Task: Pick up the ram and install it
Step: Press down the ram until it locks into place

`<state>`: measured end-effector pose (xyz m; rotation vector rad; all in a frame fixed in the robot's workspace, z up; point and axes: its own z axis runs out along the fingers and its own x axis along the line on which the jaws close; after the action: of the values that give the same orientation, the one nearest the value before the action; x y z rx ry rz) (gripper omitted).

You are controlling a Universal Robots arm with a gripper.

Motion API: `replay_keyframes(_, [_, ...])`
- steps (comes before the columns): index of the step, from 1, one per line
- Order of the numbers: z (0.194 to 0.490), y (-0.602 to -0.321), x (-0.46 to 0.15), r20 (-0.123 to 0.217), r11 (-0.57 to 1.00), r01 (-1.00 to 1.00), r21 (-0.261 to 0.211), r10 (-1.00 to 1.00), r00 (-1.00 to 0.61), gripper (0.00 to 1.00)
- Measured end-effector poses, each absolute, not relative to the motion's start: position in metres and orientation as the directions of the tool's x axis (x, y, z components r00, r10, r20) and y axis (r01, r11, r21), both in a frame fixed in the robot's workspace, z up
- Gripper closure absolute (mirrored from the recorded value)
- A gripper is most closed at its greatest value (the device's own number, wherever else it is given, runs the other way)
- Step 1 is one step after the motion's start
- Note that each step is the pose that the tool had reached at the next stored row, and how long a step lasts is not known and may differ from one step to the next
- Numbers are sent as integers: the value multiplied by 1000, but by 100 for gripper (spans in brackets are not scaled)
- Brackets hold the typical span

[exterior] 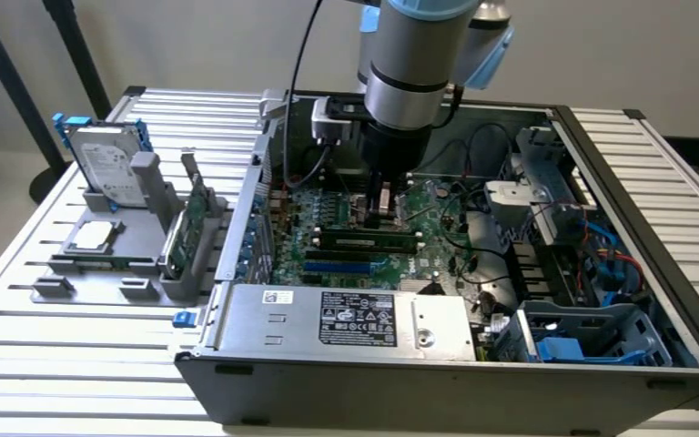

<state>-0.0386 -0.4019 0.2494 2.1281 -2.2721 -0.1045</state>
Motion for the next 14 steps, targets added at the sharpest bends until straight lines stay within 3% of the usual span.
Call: replay_keyframes(14, [241,-401,-42,-27,63,-997,52,-998,-65,89])
